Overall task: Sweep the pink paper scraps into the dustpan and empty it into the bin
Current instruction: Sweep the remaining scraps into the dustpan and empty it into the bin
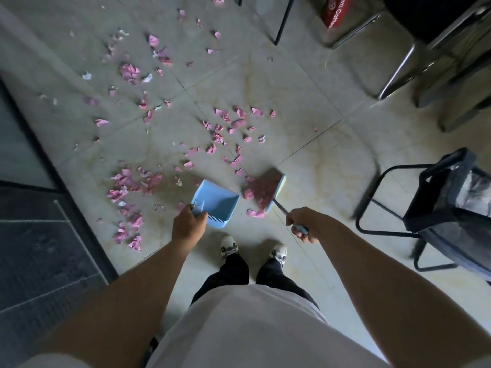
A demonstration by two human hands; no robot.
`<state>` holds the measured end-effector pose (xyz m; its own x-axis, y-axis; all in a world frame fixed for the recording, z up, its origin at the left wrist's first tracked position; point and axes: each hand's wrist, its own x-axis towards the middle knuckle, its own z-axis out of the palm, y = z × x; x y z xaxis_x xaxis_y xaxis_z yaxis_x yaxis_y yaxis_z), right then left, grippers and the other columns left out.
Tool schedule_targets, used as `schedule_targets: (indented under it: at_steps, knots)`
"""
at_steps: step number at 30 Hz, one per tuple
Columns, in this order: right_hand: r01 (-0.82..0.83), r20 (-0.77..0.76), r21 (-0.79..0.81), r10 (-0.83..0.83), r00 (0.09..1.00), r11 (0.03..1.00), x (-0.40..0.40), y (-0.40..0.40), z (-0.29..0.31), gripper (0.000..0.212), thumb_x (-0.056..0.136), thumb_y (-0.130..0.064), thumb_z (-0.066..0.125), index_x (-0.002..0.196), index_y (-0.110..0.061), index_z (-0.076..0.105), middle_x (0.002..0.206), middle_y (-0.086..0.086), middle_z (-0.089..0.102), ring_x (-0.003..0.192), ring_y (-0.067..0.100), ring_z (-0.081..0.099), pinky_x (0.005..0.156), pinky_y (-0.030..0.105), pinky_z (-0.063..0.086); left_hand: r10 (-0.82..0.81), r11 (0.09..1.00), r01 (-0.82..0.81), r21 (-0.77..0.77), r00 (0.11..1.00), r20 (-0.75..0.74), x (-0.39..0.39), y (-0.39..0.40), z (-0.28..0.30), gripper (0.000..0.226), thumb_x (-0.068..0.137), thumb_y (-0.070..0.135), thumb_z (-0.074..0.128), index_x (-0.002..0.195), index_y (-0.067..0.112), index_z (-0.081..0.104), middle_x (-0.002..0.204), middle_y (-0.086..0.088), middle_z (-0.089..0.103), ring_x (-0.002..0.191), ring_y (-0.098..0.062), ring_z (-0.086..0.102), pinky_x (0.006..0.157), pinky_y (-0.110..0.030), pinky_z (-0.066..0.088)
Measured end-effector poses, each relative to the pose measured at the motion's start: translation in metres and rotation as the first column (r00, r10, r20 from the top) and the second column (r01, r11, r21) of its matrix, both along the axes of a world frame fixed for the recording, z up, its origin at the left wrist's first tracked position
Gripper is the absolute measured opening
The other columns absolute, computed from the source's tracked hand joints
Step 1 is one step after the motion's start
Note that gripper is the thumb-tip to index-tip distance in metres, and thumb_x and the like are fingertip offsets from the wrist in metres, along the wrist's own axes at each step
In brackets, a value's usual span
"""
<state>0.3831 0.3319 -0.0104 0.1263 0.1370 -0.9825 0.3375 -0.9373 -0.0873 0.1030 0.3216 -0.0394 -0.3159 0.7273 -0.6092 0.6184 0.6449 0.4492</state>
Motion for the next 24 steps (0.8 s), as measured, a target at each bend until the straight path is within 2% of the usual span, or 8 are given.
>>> schedule_targets:
  at_steps: [5,8,10,13,15,17,21,24]
  knots:
    - [-0.137,-0.007,-0.005,0.137,0.99,0.991,-0.036,0.015,0.012,0.009,0.085,-0.007,0.045,0.079,-0.012,0.04,0.039,0.003,0.034,0.023,0.012,0.025,0.035,0.013,0.02,0.051,0.999,-0.051,-0.001,0.999,0.011,-0.018,-0.002,0.0,0.038,0.086,0.027,0.055,0.115,0.003,0.06,0.121,-0.021,0.062,0.108,-0.037,0.058,0.09,-0.037,0.044]
    - [-0.164,-0.018,0.037,0.164,0.986,0.986,-0.05,0.014,0.023,0.002,0.09,-0.007,0.046,0.092,-0.007,0.045,0.054,0.006,0.039,0.02,0.009,0.032,0.032,0.01,0.025,0.085,0.996,-0.086,0.012,0.996,0.023,-0.023,0.003,0.001,0.043,0.081,0.032,0.051,0.109,0.001,0.061,0.108,-0.022,0.065,0.099,-0.037,0.059,0.079,-0.034,0.04]
    - [-0.21,-0.008,0.084,0.212,0.977,0.974,-0.055,0.012,0.028,0.006,0.093,-0.005,0.046,0.098,-0.003,0.047,0.063,0.009,0.042,0.028,0.009,0.039,0.032,0.011,0.029,0.126,0.992,-0.126,0.013,0.992,0.015,-0.025,0.007,0.003,0.039,0.084,0.029,0.053,0.109,0.0,0.061,0.107,-0.021,0.065,0.096,-0.035,0.058,0.075,-0.031,0.036]
    - [-0.358,0.04,0.135,0.356,0.934,0.924,-0.059,0.016,0.03,0.011,0.092,-0.003,0.046,0.101,0.003,0.049,0.069,0.011,0.046,0.047,0.014,0.043,0.042,0.022,0.036,0.162,0.987,-0.162,0.015,0.987,-0.007,-0.03,0.015,0.005,0.031,0.088,0.019,0.053,0.111,-0.001,0.061,0.108,-0.022,0.064,0.095,-0.034,0.057,0.075,-0.031,0.036]
    - [-0.427,0.065,0.141,0.422,0.904,0.893,-0.057,0.027,0.032,0.018,0.089,-0.005,0.047,0.105,0.003,0.05,0.071,0.012,0.047,0.05,0.016,0.044,0.046,0.025,0.037,0.203,0.979,-0.203,0.029,0.979,-0.015,-0.034,0.019,0.006,0.032,0.089,0.021,0.052,0.111,-0.001,0.061,0.108,-0.023,0.064,0.099,-0.036,0.059,0.078,-0.035,0.04]
    - [-0.437,0.043,0.14,0.435,0.899,0.889,-0.054,0.043,0.039,0.016,0.088,-0.005,0.049,0.103,0.002,0.05,0.07,0.011,0.045,0.048,0.016,0.043,0.043,0.021,0.036,0.254,0.967,-0.252,0.041,0.966,-0.042,-0.041,0.02,0.008,0.032,0.09,0.022,0.05,0.109,-0.002,0.061,0.107,-0.023,0.064,0.099,-0.037,0.059,0.077,-0.035,0.04]
    - [-0.444,-0.003,0.144,0.449,0.893,0.884,-0.048,0.084,0.05,0.013,0.085,-0.006,0.056,0.096,-0.001,0.052,0.063,0.01,0.047,0.031,0.012,0.044,0.039,0.016,0.033,0.44,0.897,-0.432,0.095,0.893,-0.094,-0.052,0.013,0.016,0.036,0.094,0.026,0.046,0.104,-0.003,0.064,0.103,-0.024,0.067,0.094,-0.037,0.063,0.077,-0.037,0.045]
    - [-0.545,-0.037,0.126,0.553,0.832,0.829,-0.048,0.101,0.045,0.009,0.088,-0.009,0.055,0.094,-0.002,0.051,0.064,0.011,0.049,0.033,0.013,0.047,0.038,0.016,0.036,0.586,0.809,-0.571,0.139,0.801,-0.124,-0.058,0.003,0.016,0.043,0.093,0.035,0.042,0.098,0.0,0.066,0.096,-0.021,0.07,0.087,-0.036,0.066,0.082,-0.039,0.052]
